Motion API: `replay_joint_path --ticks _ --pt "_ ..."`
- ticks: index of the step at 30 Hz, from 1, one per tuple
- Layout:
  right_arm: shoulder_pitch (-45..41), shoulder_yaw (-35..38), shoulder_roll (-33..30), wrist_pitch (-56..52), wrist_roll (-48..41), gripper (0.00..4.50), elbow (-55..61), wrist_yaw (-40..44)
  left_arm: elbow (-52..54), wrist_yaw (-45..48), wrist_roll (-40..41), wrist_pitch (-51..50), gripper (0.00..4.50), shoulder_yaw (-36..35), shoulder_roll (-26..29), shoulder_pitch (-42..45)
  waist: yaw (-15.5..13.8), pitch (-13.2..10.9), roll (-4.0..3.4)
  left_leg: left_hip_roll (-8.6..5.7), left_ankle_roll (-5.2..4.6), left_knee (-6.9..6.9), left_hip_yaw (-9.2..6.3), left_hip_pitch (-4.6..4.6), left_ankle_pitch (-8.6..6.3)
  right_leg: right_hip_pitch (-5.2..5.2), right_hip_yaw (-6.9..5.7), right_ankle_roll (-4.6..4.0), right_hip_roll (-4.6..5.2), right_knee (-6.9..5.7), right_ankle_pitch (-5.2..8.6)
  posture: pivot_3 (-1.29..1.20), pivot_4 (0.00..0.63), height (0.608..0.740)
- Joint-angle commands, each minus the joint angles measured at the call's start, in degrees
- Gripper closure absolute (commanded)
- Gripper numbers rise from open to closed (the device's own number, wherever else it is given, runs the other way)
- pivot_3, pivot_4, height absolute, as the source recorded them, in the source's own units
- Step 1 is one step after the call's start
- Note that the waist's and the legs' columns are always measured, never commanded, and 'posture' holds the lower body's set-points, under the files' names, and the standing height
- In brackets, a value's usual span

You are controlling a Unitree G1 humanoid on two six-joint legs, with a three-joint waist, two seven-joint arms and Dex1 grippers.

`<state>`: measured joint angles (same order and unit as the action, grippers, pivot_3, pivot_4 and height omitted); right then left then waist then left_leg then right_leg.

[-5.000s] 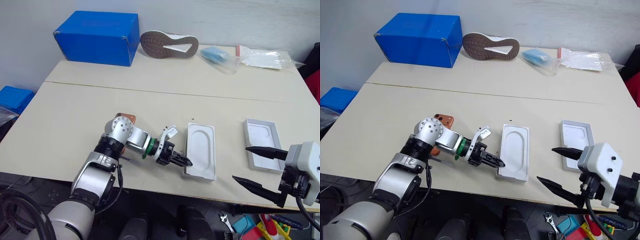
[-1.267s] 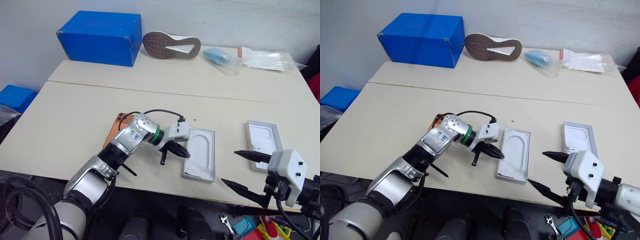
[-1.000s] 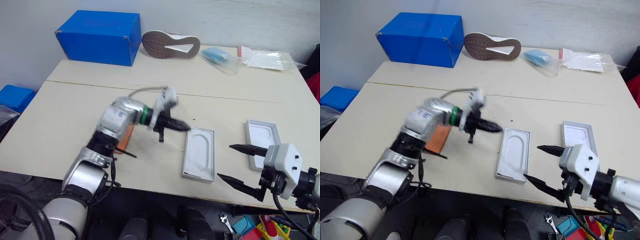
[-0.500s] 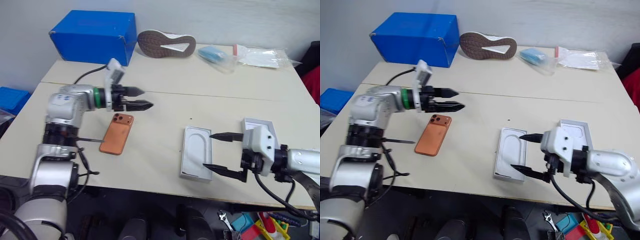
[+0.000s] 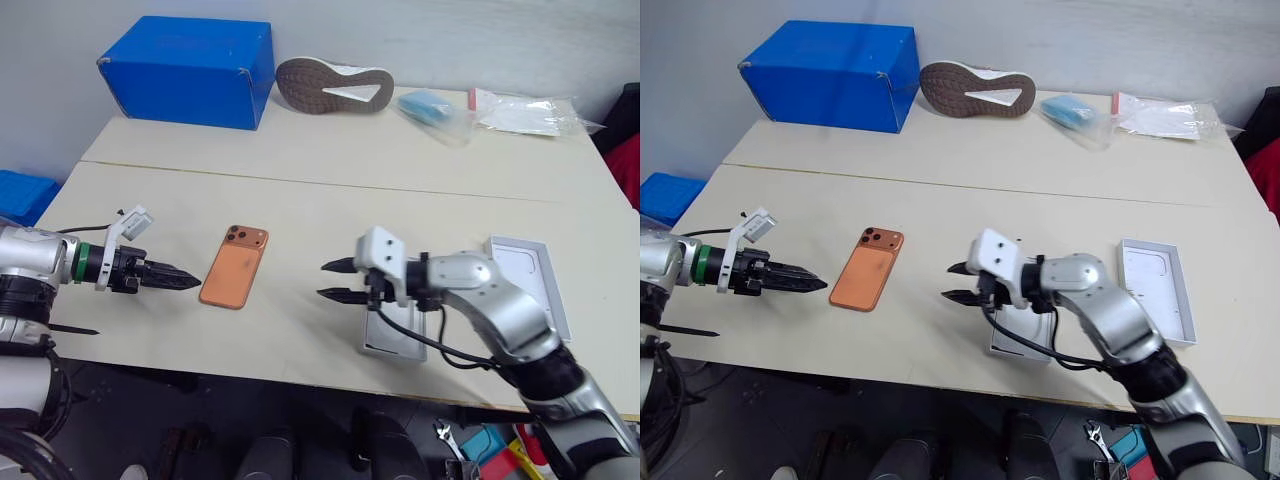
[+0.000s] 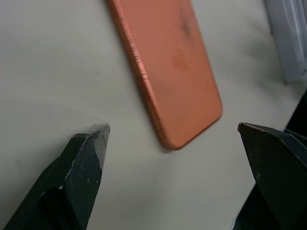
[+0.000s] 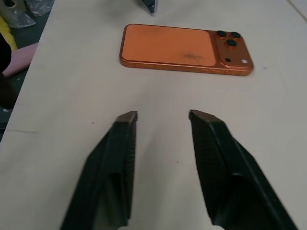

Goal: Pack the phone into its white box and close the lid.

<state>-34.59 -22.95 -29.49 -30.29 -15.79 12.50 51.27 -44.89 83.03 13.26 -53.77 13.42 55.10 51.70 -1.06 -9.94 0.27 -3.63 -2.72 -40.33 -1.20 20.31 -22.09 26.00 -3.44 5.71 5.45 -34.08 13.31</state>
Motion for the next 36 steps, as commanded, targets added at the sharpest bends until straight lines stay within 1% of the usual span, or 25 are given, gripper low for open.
replay_joint_path --ticks 1,3,7,10,13,15,16,18,22,27,33,36 --pt "-2.89 -4.04 2.84 2.65 4.85 3.89 -4.6 0.03 -4.77 -0.25 -2.44 -1.38 0.0 1.05 -2.33 4.2 0.06 0.0 0.0 -0.07 -0.01 0.0 -0.01 -0.01 0.01 0.04 -0.1 0.0 0.03 -0.09 0.0 0.0 0.15 0.74" --pt "-4.56 -6.65 4.99 4.81 7.98 4.49 -8.5 0.03 -7.57 -0.48 -3.67 -1.19 0.0 1.74 -4.61 5.38 0.3 0.01 0.01 -0.2 -0.06 0.0 0.03 -0.01 0.03 0.06 -0.2 0.01 0.12 -0.14 -0.01 0.0 0.15 0.74" --pt "-7.04 -8.92 8.79 7.28 11.74 4.49 -14.6 0.11 -9.75 0.55 -6.2 -1.11 0.0 3.75 -7.86 5.71 0.76 0.02 -0.01 -0.28 -0.1 0.0 0.02 -0.11 0.05 0.04 -0.24 0.02 0.24 -0.29 -0.01 0.0 0.15 0.74" --pt "-7.83 -9.58 10.91 8.45 13.73 4.49 -17.26 0.29 -10.3 -0.19 -7.95 -0.71 0.0 4.09 -9.48 5.15 1.05 0.12 -0.17 -0.33 -0.1 -0.01 -0.01 -0.19 0.05 0.0 -0.25 0.02 0.29 -0.45 -0.01 0.0 0.15 0.74" --pt "-8.41 -10.65 13.4 8.9 15.57 4.49 -20.0 0.35 -10.81 -2.76 -9.71 -0.76 0.0 4.24 -11.74 4.47 1.1 0.41 -0.67 -0.38 -0.1 -0.01 -0.05 -0.35 0.05 -0.15 -0.25 0.02 0.33 -0.46 -0.01 0.0 0.15 0.74" --pt "-8.89 -10.77 14.72 9.41 16.59 4.49 -22.04 0.21 -9.62 -3.38 -9.95 -2.28 0.0 4.3 -12.93 4.15 1.07 0.62 -1.02 -0.43 -0.1 0.14 -0.08 -0.78 0.05 -0.53 -0.23 0.02 0.37 -0.46 -0.01 0.0 0.15 0.74" --pt "-9.31 -10.67 15.44 9.76 17.07 4.49 -23.35 0.17 -9.2 -3.76 -10.04 -3.1 0.0 4.32 -13.68 3.99 1.07 0.67 -1.1 -0.47 -0.11 0.19 -0.07 -0.96 0.05 -0.64 -0.19 0.02 0.4 -0.53 -0.01 0.0 0.15 0.74" --pt "-9.81 -10.39 16.41 10.45 17.93 4.49 -25.19 0.26 -7.74 -3.14 -10.09 -3.99 0.0 4.75 -14.57 3.1 1.06 0.78 -1.27 -0.55 -0.17 0.2 -0.07 -1.03 0.08 -0.66 -0.09 0.02 0.48 -0.63 -0.01 0.0 0.15 0.74" --pt "-11.03 -9.85 17.77 11.57 18.98 4.49 -28.1 0.68 -3.17 -1.92 -9.55 -6.88 0.0 6.06 -16.5 1.21 1.04 0.97 -1.51 -0.68 -0.23 0.21 -0.16 -1.11 0.1 -0.63 0.17 0.02 0.57 -0.89 -0.01 0.0 0.15 0.74" --pt "-11.49 -8.97 18.51 12.55 19.48 4.49 -29.82 0.35 0.99 -2.88 -7.08 -12.85 0.0 4.62 -19.24 0.24 1.03 1.25 -1.77 -0.82 -0.27 0.21 -0.52 -1.11 0.1 -0.64 0.49 0.02 0.54 -1.02 -0.01 0.0 0.15 0.74" --pt "-11.31 -8.37 18.28 12.94 19.89 4.49 -30.33 0.31 6.85 -3.37 -4.34 -18.95 0.0 4.46 -19.34 -2.51 1.2 1.34 -1.84 -0.85 -0.29 0.24 -0.67 -1.11 0.1 -0.65 0.65 0.01 0.48 -1.03 -0.01 0.0 0.15 0.74" --pt "-11.2 -8.16 18.15 13.08 20.01 4.49 -30.45 0.36 7.8 -4.2 -3.7 -21.07 0.0 4.29 -19.18 -3.42 1.27 1.46 -1.95 -0.85 -0.28 0.27 -0.7 -1.12 0.1 -0.65 0.67 0.01 0.47 -1.03 -0.01 0.0 0.15 0.74"
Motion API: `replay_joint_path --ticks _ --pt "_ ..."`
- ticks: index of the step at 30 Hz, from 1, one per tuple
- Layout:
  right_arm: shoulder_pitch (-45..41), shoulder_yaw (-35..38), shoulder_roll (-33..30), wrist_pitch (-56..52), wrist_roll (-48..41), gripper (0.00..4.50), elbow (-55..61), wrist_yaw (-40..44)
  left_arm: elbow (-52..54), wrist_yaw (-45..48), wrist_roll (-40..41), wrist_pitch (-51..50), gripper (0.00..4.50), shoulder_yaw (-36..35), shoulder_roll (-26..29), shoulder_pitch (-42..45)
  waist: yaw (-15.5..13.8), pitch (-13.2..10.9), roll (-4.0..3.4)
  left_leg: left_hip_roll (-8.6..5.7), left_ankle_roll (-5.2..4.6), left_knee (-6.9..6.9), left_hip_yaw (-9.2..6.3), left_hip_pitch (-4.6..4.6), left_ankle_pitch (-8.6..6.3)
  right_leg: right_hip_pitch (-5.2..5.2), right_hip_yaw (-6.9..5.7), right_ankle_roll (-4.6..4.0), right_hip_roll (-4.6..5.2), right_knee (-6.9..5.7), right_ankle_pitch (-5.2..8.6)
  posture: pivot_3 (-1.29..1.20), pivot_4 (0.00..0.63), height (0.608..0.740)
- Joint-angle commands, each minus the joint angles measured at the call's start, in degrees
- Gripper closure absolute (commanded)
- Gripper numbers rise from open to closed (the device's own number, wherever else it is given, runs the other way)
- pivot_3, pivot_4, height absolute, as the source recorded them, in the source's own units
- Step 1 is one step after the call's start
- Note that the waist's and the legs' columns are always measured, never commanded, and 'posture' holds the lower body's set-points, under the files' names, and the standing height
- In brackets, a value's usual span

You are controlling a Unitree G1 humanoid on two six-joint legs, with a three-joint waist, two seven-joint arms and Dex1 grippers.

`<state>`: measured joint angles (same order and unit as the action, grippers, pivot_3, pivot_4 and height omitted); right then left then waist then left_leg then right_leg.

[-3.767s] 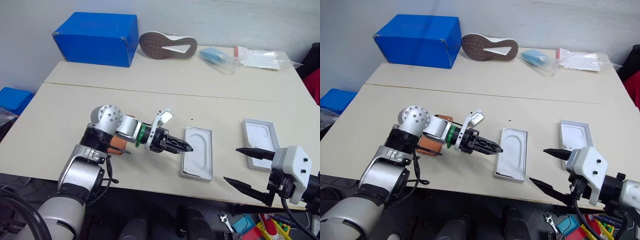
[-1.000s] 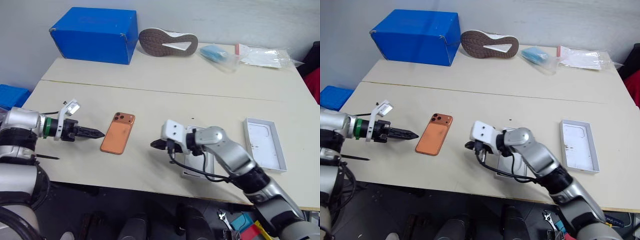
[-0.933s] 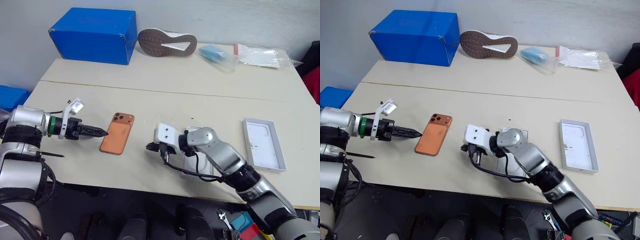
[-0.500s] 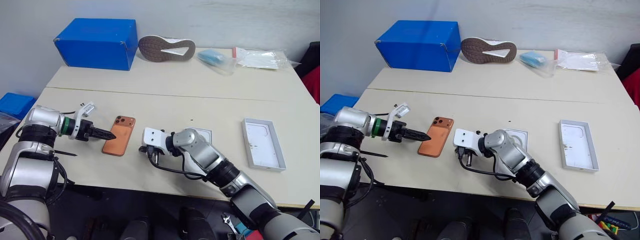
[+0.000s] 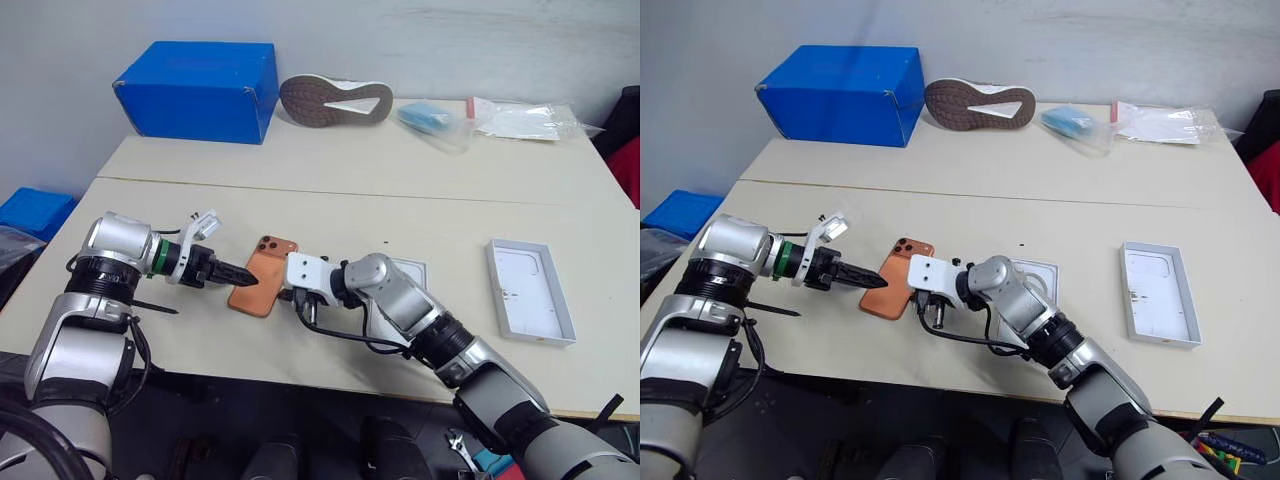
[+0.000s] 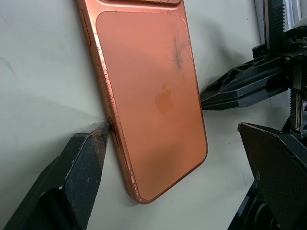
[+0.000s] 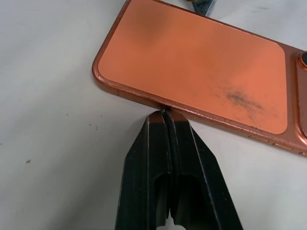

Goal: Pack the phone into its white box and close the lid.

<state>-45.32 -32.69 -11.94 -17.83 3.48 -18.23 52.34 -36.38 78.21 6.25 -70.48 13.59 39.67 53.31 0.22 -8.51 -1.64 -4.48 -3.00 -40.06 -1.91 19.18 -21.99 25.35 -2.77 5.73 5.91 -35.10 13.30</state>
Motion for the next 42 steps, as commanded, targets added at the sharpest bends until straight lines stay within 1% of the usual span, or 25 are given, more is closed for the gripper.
replay_joint_path --ticks 1,6,11,13,15,21,24,26,28,31,32,34,36,38,40,42 --pt "-0.43 1.61 0.58 0.67 0.79 4.49 0.23 -0.74 -0.56 0.49 3.74 -4.89 0.0 4.02 -3.67 -5.15 -0.04 0.04 -0.05 0.0 0.0 0.01 -0.01 0.0 0.0 0.0 0.01 0.0 0.0 0.01 0.0 0.0 0.15 0.74" --pt "0.15 1.69 0.37 0.72 0.82 4.49 0.58 -0.78 -1.42 0.8 7.8 -8.68 0.0 3.38 -3.86 -3.58 0.02 0.04 -0.05 0.01 0.01 0.01 -0.11 0.01 0.0 0.0 0.05 0.0 -0.05 0.01 0.0 0.0 0.15 0.74" --pt "0.26 1.9 0.41 0.65 0.86 4.49 0.65 -0.91 -2.55 -0.49 8.93 -8.18 0.0 3.46 -3.53 -2.49 0.02 0.04 -0.04 0.01 0.02 0.03 -0.22 0.04 -0.01 0.0 0.05 0.0 -0.07 0.02 0.0 0.0 0.15 0.74" --pt "0.48 1.91 0.25 0.68 0.92 4.5 0.85 -0.94 -3.32 -0.76 9.11 -7.58 0.39 3.34 -3.11 -2.22 0.04 0.04 -0.04 0.01 0.03 0.03 -0.26 0.05 -0.01 0.0 0.05 0.0 -0.09 0.03 0.0 0.0 0.15 0.74" --pt "0.72 1.9 0.0 0.89 0.99 4.5 1.02 -0.96 -3.73 -0.42 9.59 -7.41 0.88 3.51 -2.46 -1.91 0.1 0.03 -0.03 0.02 0.04 0.03 -0.26 0.05 -0.02 0.0 0.04 0.0 -0.12 0.04 0.0 0.0 0.15 0.74" --pt "2.08 3.31 -0.47 3.13 -0.14 4.5 3.12 -0.48 -4.68 0.89 11.3 -7.86 2.86 3.39 -1.3 -0.44 0.31 -0.06 0.1 0.07 0.09 0.06 -0.35 0.16 -0.04 0.09 0.02 0.0 -0.22 0.1 0.0 0.0 0.15 0.74" --pt "3.02 4.32 -1.24 4.39 -1.2 4.5 5.55 0.52 -4.41 1.71 12.32 -8.08 3.8 3.61 -0.47 -0.06 0.55 -0.34 0.49 0.11 0.12 0.05 -0.44 0.32 -0.04 0.17 0.0 0.0 -0.26 0.13 0.0 0.0 0.15 0.74" --pt "3.47 5.25 -2.05 4.38 -1.87 4.5 7.45 1.25 -4.07 2.15 13.12 -8.41 4.39 3.39 0.13 0.09 0.96 -0.41 0.58 0.13 0.14 0.04 -0.54 0.41 -0.03 0.21 -0.03 0.0 -0.28 0.15 0.0 0.0 0.15 0.74" --pt "3.99 6.53 -3.57 4.3 -2.7 4.5 10.54 2.31 -3.82 2.4 14.4 -8.96 4.38 2.09 0.6 0.45 1.4 -0.49 0.63 0.12 0.14 0.03 -0.6 0.52 -0.03 0.26 -0.05 0.0 -0.28 0.22 0.0 0.0 0.15 0.74" --pt "5.59 9.52 -7.4 2.32 -4.51 4.5 18.49 3.51 -1.77 3.01 17.17 -10.59 4.38 -0.12 1.31 0.67 1.5 -0.55 0.72 0.13 0.15 -0.01 -0.66 0.75 -0.03 0.48 -0.11 0.0 -0.31 0.28 0.0 0.0 0.15 0.74" --pt "6.41 11.03 -8.84 0.59 -5.66 4.5 21.71 3.74 -0.35 3.2 18.17 -11.16 4.38 -0.31 1.67 0.43 1.5 -0.57 0.76 0.13 0.17 -0.08 -0.71 1.02 -0.02 0.7 -0.13 0.0 -0.3 0.3 0.0 0.0 0.15 0.74" --pt "8.65 15.78 -12.36 -6.15 -10.37 4.5 30.47 4.67 4.61 3.03 20.82 -13.0 4.38 -1.0 2.47 -0.86 1.4 -0.68 0.88 0.12 0.19 -0.12 -0.7 1.21 -0.02 1.02 -0.16 0.0 -0.29 0.15 0.0 0.0 0.15 0.74" --pt "11.65 21.1 -16.57 -13.44 -16.09 4.12 39.36 5.76 10.19 2.06 23.77 -15.46 4.38 -2.09 2.94 -2.68 1.25 -0.69 0.87 0.14 0.22 -0.12 -0.78 1.31 -0.03 1.1 -0.14 0.0 -0.25 0.16 0.0 0.0 0.15 0.74" --pt "14.63 25.68 -20.6 -18.66 -20.94 3.58 45.8 6.48 14.53 0.3 26.35 -18.03 4.38 -4.34 2.55 -4.27 1.15 -0.69 0.88 0.12 0.24 -0.07 -0.88 1.33 -0.04 1.09 -0.1 0.0 -0.21 0.32 0.0 0.0 0.15 0.74" --pt "19.76 32.19 -26.26 -22.94 -26.12 2.89 52.47 7.95 18.55 -1.68 30.43 -21.11 4.38 -6.14 2.24 -6.05 1.0 -0.71 0.91 0.12 0.23 -0.05 -0.91 1.33 -0.05 1.05 -0.03 0.0 -0.2 0.42 0.0 0.0 0.15 0.74" --pt "25.01 38.93 -31.19 -26.24 -30.37 2.17 57.55 8.98 22.4 -3.69 35.2 -22.02 4.38 -6.43 3.0 -8.86 0.34 -0.73 0.94 0.14 0.23 -0.03 -0.89 1.36 -0.05 1.02 0.03 0.0 -0.15 0.61 0.0 0.0 0.15 0.74"
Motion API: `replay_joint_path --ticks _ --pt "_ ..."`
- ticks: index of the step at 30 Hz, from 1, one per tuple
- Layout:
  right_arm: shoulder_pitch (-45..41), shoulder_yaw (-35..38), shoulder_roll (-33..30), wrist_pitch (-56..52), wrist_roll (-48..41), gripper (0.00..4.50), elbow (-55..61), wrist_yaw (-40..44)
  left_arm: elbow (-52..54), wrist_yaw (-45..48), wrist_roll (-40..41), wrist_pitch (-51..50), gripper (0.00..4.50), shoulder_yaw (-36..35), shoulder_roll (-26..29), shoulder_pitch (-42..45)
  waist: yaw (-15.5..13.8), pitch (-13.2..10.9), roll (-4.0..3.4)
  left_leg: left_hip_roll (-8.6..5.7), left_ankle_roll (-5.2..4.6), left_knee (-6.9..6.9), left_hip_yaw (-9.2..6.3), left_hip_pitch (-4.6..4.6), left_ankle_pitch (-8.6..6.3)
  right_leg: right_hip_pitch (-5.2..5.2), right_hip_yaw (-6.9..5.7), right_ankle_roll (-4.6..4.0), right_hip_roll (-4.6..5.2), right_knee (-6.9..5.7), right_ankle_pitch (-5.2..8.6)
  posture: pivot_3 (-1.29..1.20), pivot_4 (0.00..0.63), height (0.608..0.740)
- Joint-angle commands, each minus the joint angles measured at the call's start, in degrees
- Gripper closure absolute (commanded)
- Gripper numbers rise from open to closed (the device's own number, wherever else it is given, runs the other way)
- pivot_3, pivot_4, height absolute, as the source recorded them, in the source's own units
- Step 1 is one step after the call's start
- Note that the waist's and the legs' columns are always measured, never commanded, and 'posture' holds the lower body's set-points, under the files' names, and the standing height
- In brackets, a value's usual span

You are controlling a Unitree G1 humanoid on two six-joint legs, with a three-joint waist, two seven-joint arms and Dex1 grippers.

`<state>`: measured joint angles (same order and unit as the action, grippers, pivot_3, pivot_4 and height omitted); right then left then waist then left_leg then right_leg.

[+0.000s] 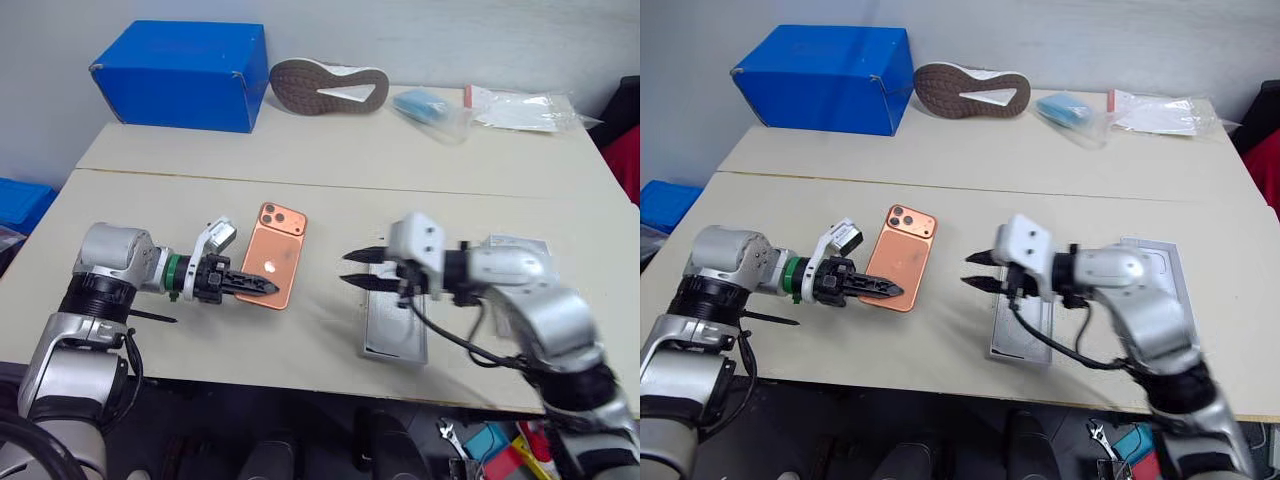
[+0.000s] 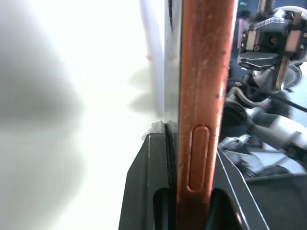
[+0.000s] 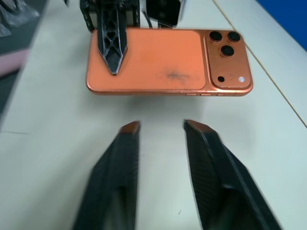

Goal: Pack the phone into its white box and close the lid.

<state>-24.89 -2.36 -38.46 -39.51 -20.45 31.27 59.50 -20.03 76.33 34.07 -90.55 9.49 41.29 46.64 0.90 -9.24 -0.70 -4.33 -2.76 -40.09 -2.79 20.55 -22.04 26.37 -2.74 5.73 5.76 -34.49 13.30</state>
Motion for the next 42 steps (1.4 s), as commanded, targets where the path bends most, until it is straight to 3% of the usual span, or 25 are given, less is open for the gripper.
replay_joint_path --ticks 1,6,13,20,24,31,37,42 --pt "7.06 11.86 -6.63 -5.77 -8.12 1.84 9.78 1.96 6.9 -3.17 9.82 -1.95 4.38 -2.58 1.76 -3.49 -0.65 -0.01 0.02 0.01 0.01 0.01 0.0 0.0 -0.01 0.0 0.06 0.0 0.06 0.03 0.0 0.0 0.15 0.74" --pt "20.61 30.31 -12.94 -9.77 -14.41 0.01 14.82 3.51 12.8 -14.69 24.9 -1.95 4.38 -6.17 0.25 -10.48 -1.11 -0.1 0.18 0.1 0.07 -0.02 0.05 -0.05 0.01 -0.25 0.16 0.0 0.14 0.59 0.0 0.0 0.15 0.74" --pt "31.01 43.15 -15.64 -11.89 -21.97 0.0 18.04 4.18 14.07 -32.67 36.08 -1.95 4.38 -9.24 -7.86 -10.17 -2.49 -0.14 0.28 0.16 0.14 -0.05 0.01 -0.43 0.08 -0.81 0.24 0.06 0.12 0.78 -0.03 0.0 0.15 0.74" --pt "33.48 44.06 -15.83 -11.22 -24.12 0.0 19.8 -1.05 8.65 -51.26 38.67 -1.95 4.38 -14.37 -25.63 -5.97 -3.1 -0.16 0.34 0.07 0.11 -0.08 0.03 -0.42 0.1 -0.8 0.25 0.08 0.1 0.79 -0.05 0.0 0.15 0.74" --pt "35.1 44.64 -15.54 -11.04 -24.28 0.0 20.5 -3.89 13.75 -55.89 36.61 -0.62 4.38 -14.85 -30.8 -6.82 -3.2 -0.17 0.35 0.12 0.16 -0.07 0.1 -0.43 0.09 -0.78 0.28 0.1 0.03 0.81 -0.06 0.0 0.15 0.74" --pt "39.33 46.41 -15.0 -10.34 -26.16 0.0 22.58 -5.71 16.4 -47.84 38.12 1.07 4.38 -17.95 -27.71 -10.01 -2.6 -0.17 0.35 0.24 0.43 -0.05 0.11 -0.54 0.17 -0.78 0.33 0.1 -0.12 0.69 -0.05 0.0 0.15 0.74" --pt "40.68 46.97 -15.36 -9.79 -27.12 0.0 22.77 -7.49 25.35 -39.5 35.44 4.66 4.38 -11.54 -22.84 -15.31 -2.69 -0.17 0.34 0.22 0.43 -0.05 0.1 -0.54 0.17 -0.8 0.34 0.09 -0.1 0.74 -0.05 0.0 0.15 0.74" --pt "42.24 47.91 -15.42 -9.53 -27.73 0.0 23.26 -8.41 23.71 -40.43 34.44 4.28 4.38 -9.6 -24.13 -14.84 -3.31 -0.17 0.35 0.21 0.39 -0.05 0.07 -0.5 0.18 -0.83 0.32 0.1 -0.09 0.78 -0.05 0.0 0.15 0.74"
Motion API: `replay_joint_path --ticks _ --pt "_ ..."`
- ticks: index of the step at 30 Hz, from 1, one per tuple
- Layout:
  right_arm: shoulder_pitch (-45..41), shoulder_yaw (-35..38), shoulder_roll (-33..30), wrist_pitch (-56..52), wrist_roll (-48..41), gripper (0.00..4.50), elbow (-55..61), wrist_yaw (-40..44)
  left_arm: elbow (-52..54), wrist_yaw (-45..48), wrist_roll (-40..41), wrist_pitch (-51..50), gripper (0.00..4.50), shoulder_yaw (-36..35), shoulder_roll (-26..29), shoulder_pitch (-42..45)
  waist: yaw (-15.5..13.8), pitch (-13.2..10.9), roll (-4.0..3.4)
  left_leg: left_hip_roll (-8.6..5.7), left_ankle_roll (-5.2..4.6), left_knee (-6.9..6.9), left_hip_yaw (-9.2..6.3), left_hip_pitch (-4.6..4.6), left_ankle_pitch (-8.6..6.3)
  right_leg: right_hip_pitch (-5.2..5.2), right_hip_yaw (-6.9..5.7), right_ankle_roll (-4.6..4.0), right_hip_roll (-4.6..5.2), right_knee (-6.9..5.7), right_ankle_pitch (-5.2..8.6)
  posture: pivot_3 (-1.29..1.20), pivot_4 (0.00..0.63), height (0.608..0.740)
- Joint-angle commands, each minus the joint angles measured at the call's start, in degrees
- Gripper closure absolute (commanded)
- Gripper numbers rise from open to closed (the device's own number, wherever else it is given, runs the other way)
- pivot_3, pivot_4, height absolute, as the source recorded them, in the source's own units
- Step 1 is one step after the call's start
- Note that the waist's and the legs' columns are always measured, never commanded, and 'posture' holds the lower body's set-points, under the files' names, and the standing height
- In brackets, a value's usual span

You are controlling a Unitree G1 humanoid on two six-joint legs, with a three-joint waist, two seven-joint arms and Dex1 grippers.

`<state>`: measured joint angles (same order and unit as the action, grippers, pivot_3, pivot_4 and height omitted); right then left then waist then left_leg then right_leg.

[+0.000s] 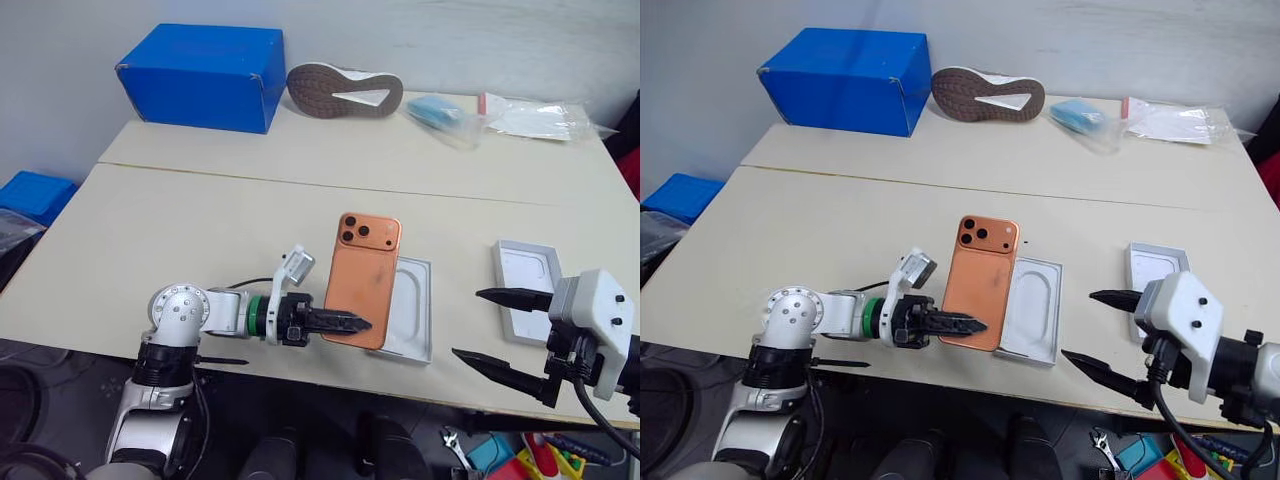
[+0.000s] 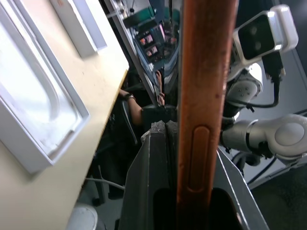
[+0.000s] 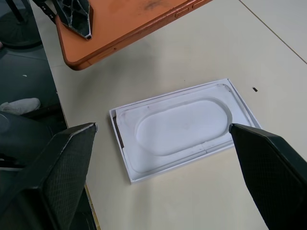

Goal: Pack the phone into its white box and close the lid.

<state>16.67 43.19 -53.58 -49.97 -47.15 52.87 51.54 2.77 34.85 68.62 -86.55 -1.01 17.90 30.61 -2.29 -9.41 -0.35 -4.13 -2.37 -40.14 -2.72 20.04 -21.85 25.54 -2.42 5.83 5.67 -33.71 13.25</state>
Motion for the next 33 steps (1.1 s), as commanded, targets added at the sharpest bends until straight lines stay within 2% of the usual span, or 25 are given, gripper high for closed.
replay_joint_path --ticks 1,5,7,9,16,23,33 --pt "1.17 2.64 -0.28 1.0 -1.05 0.0 1.8 -0.47 -0.47 0.15 -0.64 -1.32 4.38 1.73 -1.41 2.2 -0.28 0.0 0.0 0.0 0.0 0.0 0.0 0.0 0.0 0.0 0.0 0.0 0.0 0.0 0.0 0.0 0.15 0.74" --pt "2.79 3.49 -0.23 1.72 -0.41 0.0 1.73 -0.26 -8.27 -3.31 -0.37 -5.95 4.38 6.87 -2.8 6.22 -0.72 0.0 0.01 -0.04 -0.04 0.0 0.0 0.01 0.01 0.0 0.0 0.0 -0.03 0.0 0.0 0.0 0.15 0.74" --pt "3.75 3.78 0.03 2.14 0.06 0.0 1.58 -0.23 -10.96 -8.56 -5.16 -5.93 4.38 5.27 -6.99 7.36 -0.76 0.0 0.01 -0.06 -0.07 0.03 0.01 0.02 0.0 0.0 0.03 0.0 -0.02 0.02 0.0 0.0 0.15 0.74" --pt "4.85 3.92 0.37 2.63 0.3 0.0 1.76 -0.33 -15.73 -12.55 -6.11 -5.94 4.38 4.2 -9.95 9.09 -0.85 -0.01 0.04 -0.07 -0.1 0.03 0.0 0.05 0.01 0.01 0.03 0.01 -0.04 0.06 0.0 0.0 0.15 0.74" --pt "6.57 3.5 1.1 3.7 -0.66 0.0 2.8 -2.3 -22.62 -21.93 -4.74 -5.95 4.38 -1.11 -17.16 12.77 -0.85 -0.02 0.06 -0.04 -0.08 0.03 0.02 0.02 0.0 0.01 0.06 0.02 -0.01 0.01 -0.01 0.0 0.15 0.74" --pt "7.35 3.33 1.26 4.44 -0.84 0.0 2.86 -3.53 -27.54 -34.55 -5.05 -5.95 4.38 -9.48 -24.19 15.44 -0.93 -0.05 0.11 -0.05 -0.07 0.04 0.03 0.03 0.0 0.01 0.06 0.05 -0.02 0.05 -0.03 0.0 0.15 0.74" --pt "7.77 2.62 1.21 5.36 -0.66 0.0 2.66 -4.55 -29.34 -43.16 1.34 -5.95 4.38 -9.53 -24.3 14.85 -0.92 -0.05 0.11 -0.04 -0.03 0.03 0.04 -0.01 -0.01 0.01 0.08 0.05 -0.03 0.0 -0.03 0.0 0.15 0.74"
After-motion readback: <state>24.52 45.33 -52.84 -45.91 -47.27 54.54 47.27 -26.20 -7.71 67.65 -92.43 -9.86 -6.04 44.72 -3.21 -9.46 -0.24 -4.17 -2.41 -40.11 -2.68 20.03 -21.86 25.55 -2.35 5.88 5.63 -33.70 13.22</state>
